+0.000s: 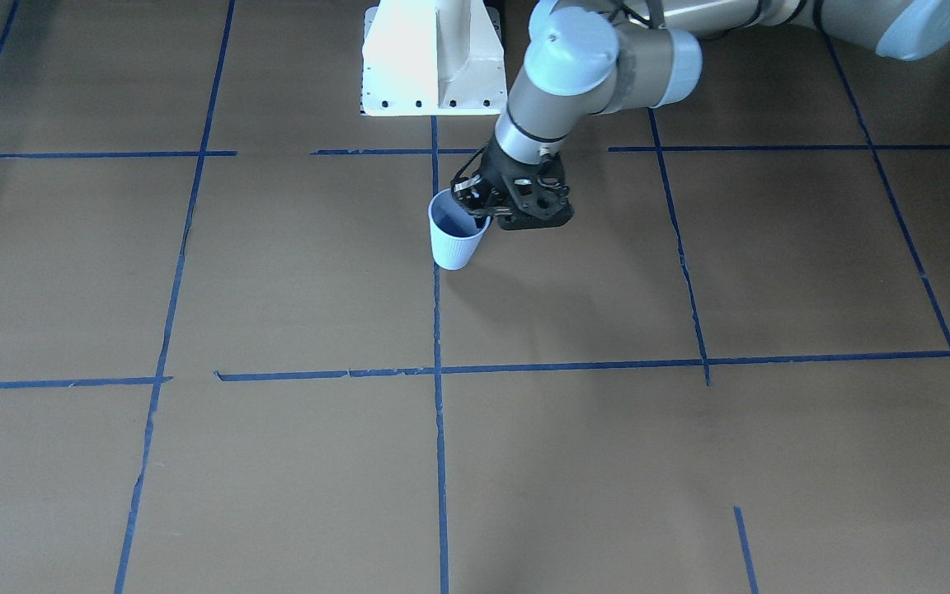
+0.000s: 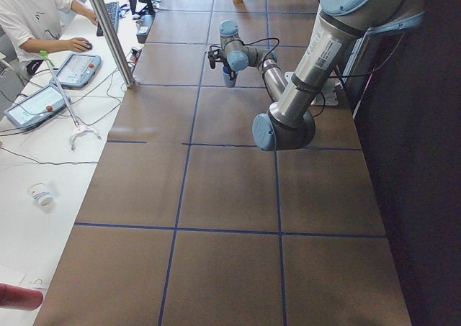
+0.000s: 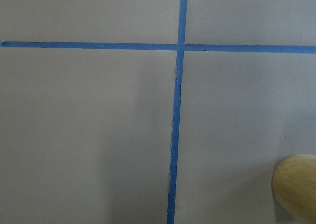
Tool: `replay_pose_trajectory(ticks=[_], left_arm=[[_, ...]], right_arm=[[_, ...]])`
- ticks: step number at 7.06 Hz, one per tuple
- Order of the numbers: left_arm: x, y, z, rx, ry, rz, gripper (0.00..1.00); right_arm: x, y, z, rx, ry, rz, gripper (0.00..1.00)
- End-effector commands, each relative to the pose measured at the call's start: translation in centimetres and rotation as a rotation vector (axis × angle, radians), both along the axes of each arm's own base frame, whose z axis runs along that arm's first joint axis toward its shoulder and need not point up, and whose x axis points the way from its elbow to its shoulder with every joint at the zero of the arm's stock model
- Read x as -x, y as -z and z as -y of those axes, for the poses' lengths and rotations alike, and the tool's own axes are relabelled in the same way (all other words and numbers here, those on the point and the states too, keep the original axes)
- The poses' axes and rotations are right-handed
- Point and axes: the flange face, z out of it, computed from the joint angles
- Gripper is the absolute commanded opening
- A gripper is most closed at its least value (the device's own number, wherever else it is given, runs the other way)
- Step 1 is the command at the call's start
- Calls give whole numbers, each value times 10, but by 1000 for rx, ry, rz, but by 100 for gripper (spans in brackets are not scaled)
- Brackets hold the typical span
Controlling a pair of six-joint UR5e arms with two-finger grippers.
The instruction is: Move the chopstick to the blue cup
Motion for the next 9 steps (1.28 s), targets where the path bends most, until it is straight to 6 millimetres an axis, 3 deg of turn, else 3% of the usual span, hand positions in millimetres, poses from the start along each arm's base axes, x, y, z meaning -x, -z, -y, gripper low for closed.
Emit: replay_pose_trajectory(ticks=[1,3,4,5,6,7,9], left_arm=[[-32,-1,-17,-18,10,35,0],[-36,-6,-16,-14,11,46,1],[-35,-5,-16,-15,11,44,18],[-34,-3,-17,-26,11,40,88],[-28,6,-19,-39,23,20,99],[-14,19,-22,-56,31,-13,100],[1,10,-30,-60,31,-21,100]], right_arm=[[1,4,3,-13,7,2,100],[6,6,5,-18,18,2,100],[8,6,4,-22,27,2,100],[8,6,4,-24,27,2,100],[8,6,4,-24,27,0,100],[7,2,4,6,8,-2,100],[2,5,7,99,-93,-56,100]])
